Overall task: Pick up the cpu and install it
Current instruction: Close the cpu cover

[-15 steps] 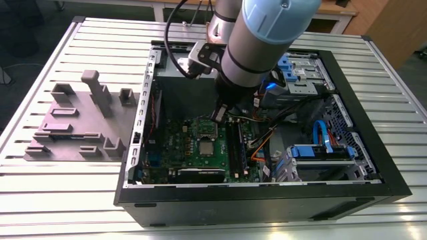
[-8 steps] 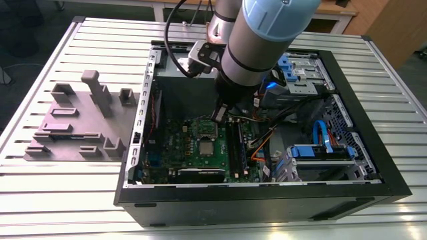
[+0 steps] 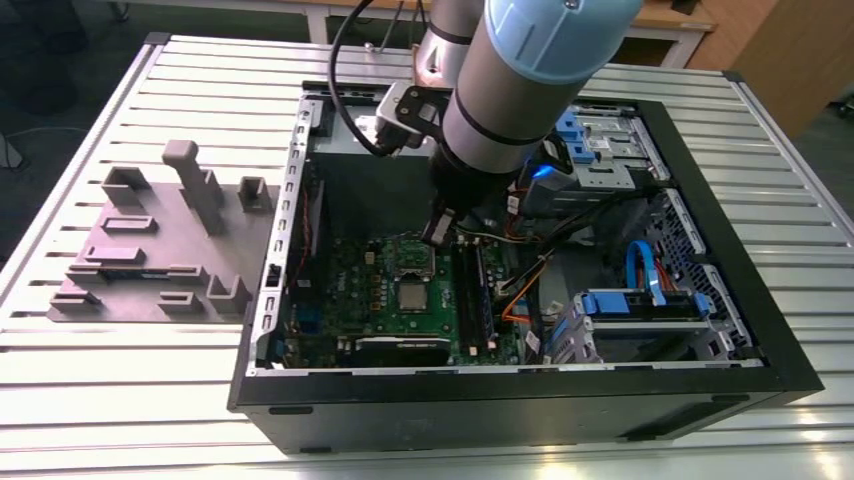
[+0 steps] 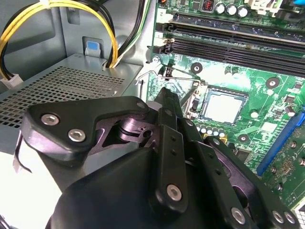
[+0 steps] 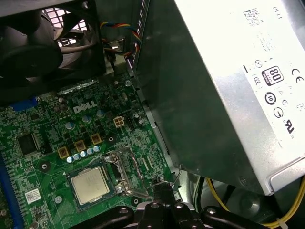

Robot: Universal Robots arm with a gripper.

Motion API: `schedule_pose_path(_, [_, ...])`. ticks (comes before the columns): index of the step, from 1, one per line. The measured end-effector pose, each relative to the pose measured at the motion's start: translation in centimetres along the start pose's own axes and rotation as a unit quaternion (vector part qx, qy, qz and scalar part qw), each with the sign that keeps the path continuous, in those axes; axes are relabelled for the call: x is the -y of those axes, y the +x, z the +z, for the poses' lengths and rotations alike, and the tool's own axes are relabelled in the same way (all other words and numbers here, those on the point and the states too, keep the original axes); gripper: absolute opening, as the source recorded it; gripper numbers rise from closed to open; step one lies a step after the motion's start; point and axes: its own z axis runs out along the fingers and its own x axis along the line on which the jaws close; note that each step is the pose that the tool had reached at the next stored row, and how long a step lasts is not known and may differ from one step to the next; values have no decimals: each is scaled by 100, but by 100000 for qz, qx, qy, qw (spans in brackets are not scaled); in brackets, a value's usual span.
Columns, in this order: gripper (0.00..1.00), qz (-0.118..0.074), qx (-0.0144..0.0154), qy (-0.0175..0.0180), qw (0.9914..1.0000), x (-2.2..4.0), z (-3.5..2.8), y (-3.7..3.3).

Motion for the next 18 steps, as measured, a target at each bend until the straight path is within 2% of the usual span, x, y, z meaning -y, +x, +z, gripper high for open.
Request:
schedule_pose_path(7, [10, -4, -21, 6, 100000, 7, -4, 16])
schedule_pose_path(18, [10, -96, -152, 37, 100000, 36, -26, 105])
